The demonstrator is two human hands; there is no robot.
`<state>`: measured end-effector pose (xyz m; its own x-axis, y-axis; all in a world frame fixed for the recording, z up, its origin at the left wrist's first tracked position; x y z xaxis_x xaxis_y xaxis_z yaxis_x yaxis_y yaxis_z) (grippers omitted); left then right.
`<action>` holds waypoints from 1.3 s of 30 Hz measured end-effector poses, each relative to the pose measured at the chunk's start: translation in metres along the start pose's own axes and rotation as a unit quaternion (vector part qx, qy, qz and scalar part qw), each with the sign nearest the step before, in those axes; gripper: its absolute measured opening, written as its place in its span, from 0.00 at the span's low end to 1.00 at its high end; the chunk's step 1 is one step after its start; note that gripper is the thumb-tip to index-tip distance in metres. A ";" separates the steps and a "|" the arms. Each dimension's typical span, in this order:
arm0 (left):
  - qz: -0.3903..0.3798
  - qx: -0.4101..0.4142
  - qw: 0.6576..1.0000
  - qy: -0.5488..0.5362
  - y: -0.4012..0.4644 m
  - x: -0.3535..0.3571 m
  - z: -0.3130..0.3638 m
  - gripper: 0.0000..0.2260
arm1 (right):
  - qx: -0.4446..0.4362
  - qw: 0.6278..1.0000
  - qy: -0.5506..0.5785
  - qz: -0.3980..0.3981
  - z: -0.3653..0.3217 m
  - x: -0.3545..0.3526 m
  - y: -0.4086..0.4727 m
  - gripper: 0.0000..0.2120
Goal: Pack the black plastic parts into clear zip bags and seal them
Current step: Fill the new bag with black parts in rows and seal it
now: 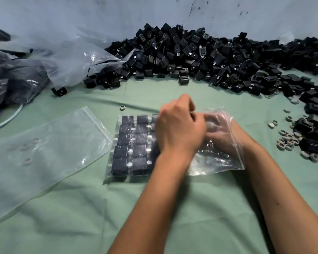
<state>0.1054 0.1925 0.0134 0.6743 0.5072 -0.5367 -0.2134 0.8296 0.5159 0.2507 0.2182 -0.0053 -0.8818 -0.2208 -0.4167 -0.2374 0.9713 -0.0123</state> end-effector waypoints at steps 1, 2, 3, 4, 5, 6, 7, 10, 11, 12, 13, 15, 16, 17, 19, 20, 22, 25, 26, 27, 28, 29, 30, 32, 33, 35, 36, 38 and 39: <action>-0.025 -0.012 0.998 0.060 0.007 -0.004 -0.016 0.03 | -0.007 1.000 -0.011 0.011 -0.002 0.001 -0.002 0.21; -0.059 -0.020 0.992 0.113 0.013 -0.007 -0.031 0.05 | -0.010 0.999 -0.034 0.031 -0.005 0.002 -0.005 0.19; -0.100 -0.021 0.984 0.148 0.017 -0.010 -0.044 0.09 | -0.010 0.995 -0.078 0.059 -0.003 0.005 -0.004 0.18; -0.131 -0.020 0.977 0.165 0.020 -0.011 -0.053 0.11 | -0.006 0.991 -0.107 0.083 -0.003 0.008 -0.002 0.18; -0.147 -0.013 0.974 0.171 0.021 -0.012 -0.059 0.12 | -0.005 0.988 -0.118 0.099 -0.001 0.011 0.000 0.18; -0.153 -0.005 0.972 0.176 0.021 -0.011 -0.063 0.13 | -0.001 0.988 -0.114 0.105 0.000 0.013 0.001 0.17; -0.153 0.003 0.971 0.182 0.020 -0.010 -0.065 0.14 | -0.004 0.988 -0.108 0.113 0.002 0.013 0.003 0.15; -0.142 0.012 0.969 0.202 0.020 -0.004 -0.066 0.19 | -0.047 0.988 -0.119 0.086 0.004 0.008 0.003 0.06; -0.138 0.009 0.969 0.205 0.020 -0.003 -0.067 0.20 | -0.053 0.989 -0.115 0.074 0.004 0.007 0.002 0.07; -0.131 0.005 0.970 0.204 0.021 -0.002 -0.067 0.20 | -0.049 0.990 -0.107 0.073 0.005 0.007 0.003 0.08; -0.123 -0.002 0.972 0.202 0.021 -0.002 -0.067 0.18 | -0.044 0.990 -0.103 0.079 0.005 0.007 0.004 0.08; -0.108 -0.015 0.974 0.200 0.021 -0.002 -0.066 0.16 | -0.041 0.989 -0.104 0.093 0.005 0.008 0.007 0.08; -0.104 -0.021 0.974 0.201 0.021 -0.002 -0.066 0.15 | -0.045 0.990 -0.099 0.094 0.005 0.009 0.008 0.09; -0.104 -0.024 0.973 0.205 0.020 -0.002 -0.066 0.15 | -0.049 0.991 -0.093 0.089 0.003 0.011 0.010 0.09; -0.109 -0.028 0.971 0.210 0.019 -0.002 -0.064 0.15 | -0.063 0.992 -0.081 0.076 0.000 0.013 0.011 0.10; -0.112 -0.029 0.971 0.209 0.020 -0.003 -0.064 0.15 | -0.060 0.993 -0.072 0.076 -0.001 0.013 0.012 0.11; -0.114 -0.029 0.973 0.201 0.021 -0.003 -0.065 0.16 | -0.027 0.996 -0.023 0.079 0.002 0.014 0.013 0.11; -0.119 -0.038 0.981 0.145 0.027 -0.006 -0.066 0.17 | 0.003 0.995 0.014 0.097 0.004 0.017 0.013 0.11; -0.124 -0.044 0.984 0.124 0.032 -0.006 -0.067 0.15 | 0.004 0.995 0.006 0.103 0.005 0.018 0.014 0.11; -0.136 -0.047 0.983 0.116 0.040 -0.006 -0.067 0.13 | 0.003 0.994 -0.001 0.108 0.005 0.019 0.014 0.11; -0.162 -0.046 0.979 0.118 0.049 -0.005 -0.067 0.11 | 0.002 0.993 -0.006 0.114 0.006 0.020 0.015 0.12; -0.201 -0.043 0.972 0.115 0.060 -0.004 -0.067 0.10 | 0.004 0.993 -0.009 0.122 0.007 0.020 0.016 0.12; -0.247 -0.041 0.963 0.097 0.071 -0.002 -0.066 0.10 | 0.008 0.991 -0.009 0.133 0.008 0.021 0.017 0.13; -0.336 -0.030 0.940 0.044 0.091 0.004 -0.063 0.11 | 0.012 0.988 -0.006 0.154 0.010 0.022 0.018 0.13; -0.369 -0.018 0.929 0.029 0.098 0.008 -0.062 0.11 | 0.008 0.987 -0.008 0.162 0.011 0.023 0.018 0.12; -0.413 0.004 0.911 0.006 0.108 0.017 -0.061 0.09 | -0.005 0.985 -0.018 0.173 0.013 0.024 0.019 0.10; -0.423 0.010 0.906 -0.005 0.111 0.022 -0.060 0.07 | -0.008 0.984 -0.024 0.179 0.014 0.025 0.020 0.10; -0.425 0.011 0.905 -0.016 0.114 0.030 -0.061 0.04 | -0.016 0.981 -0.042 0.188 0.015 0.026 0.021 0.10; -0.427 0.007 0.904 -0.018 0.116 0.033 -0.061 0.03 | -0.023 0.981 -0.050 0.186 0.015 0.026 0.022 0.10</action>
<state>0.0597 0.3200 0.0143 0.6122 -0.3241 -0.7212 0.4040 0.9123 -0.0670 0.2285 0.2348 -0.0299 -0.8671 0.1592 -0.4721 0.0724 0.9778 0.1968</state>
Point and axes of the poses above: each hand's wrist, its own y-axis towards the middle knuckle, its own x-axis out of the palm, z = x × y, the point moved 1 cm from there along y, towards the middle knuckle, and after that the axes turned 4 degrees about z, right-handed, at the moved point
